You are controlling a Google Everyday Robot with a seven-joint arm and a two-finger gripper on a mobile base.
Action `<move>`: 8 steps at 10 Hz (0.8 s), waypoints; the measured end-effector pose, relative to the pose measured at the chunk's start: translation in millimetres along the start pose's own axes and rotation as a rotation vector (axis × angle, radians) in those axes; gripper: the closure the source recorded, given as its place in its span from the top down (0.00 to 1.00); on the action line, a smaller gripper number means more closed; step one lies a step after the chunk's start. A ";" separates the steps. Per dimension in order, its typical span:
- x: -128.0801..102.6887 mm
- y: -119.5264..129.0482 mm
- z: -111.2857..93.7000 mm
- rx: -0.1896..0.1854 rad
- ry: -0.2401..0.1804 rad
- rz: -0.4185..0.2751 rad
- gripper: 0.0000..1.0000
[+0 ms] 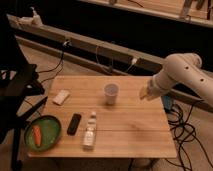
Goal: Stand the bottle upright
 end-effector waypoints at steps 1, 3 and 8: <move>-1.5 -2.6 1.5 -0.017 0.004 -0.002 0.69; -6.1 3.6 7.2 -0.053 0.015 -0.012 0.80; -15.4 101.4 42.5 -0.148 0.036 -0.081 0.80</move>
